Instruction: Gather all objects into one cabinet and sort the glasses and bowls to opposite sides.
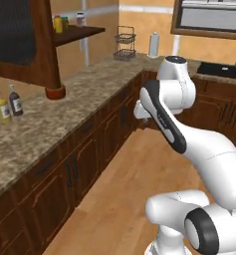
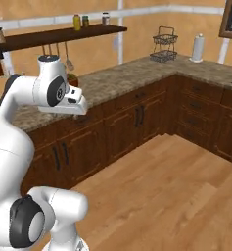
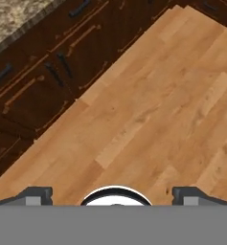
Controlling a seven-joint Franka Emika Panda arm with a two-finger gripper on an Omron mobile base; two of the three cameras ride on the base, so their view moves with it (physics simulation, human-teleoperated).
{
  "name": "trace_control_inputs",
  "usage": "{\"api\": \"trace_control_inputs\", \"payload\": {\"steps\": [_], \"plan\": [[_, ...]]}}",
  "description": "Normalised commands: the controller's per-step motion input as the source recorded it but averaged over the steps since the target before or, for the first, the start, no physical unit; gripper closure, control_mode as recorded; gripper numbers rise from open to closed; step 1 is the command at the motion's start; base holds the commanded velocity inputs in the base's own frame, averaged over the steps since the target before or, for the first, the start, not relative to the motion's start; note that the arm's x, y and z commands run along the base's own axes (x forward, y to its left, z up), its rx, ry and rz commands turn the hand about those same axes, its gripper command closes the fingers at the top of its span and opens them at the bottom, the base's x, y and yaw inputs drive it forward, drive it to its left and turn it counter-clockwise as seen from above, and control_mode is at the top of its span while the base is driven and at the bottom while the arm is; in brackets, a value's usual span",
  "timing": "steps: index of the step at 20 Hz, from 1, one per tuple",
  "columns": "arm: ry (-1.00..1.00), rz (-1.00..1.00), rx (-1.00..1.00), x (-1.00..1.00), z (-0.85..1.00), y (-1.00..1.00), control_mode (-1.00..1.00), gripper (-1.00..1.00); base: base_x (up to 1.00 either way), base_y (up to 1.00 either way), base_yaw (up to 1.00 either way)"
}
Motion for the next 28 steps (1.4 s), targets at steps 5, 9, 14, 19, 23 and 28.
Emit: {"api": "trace_control_inputs", "payload": {"steps": [5,9,14,19,23,28], "plan": [[0.0,0.0,0.0,0.0,0.0,0.0,1.0,-1.0,0.46,-0.73,-0.6],[0.0,0.0,0.0,0.0,0.0,0.0,1.0,-1.0,0.41,-0.69,-0.62],[0.0,0.0,0.0,0.0,0.0,0.0,1.0,-1.0,0.4,-0.8,-0.57],[0.0,0.0,0.0,0.0,0.0,0.0,1.0,-1.0,0.38,-0.6,-0.41],[0.0,0.0,0.0,0.0,0.0,0.0,1.0,-1.0,0.5,-0.73,-0.31],[0.0,0.0,0.0,0.0,0.0,0.0,1.0,-1.0,0.84,-0.74,-0.27]]}}
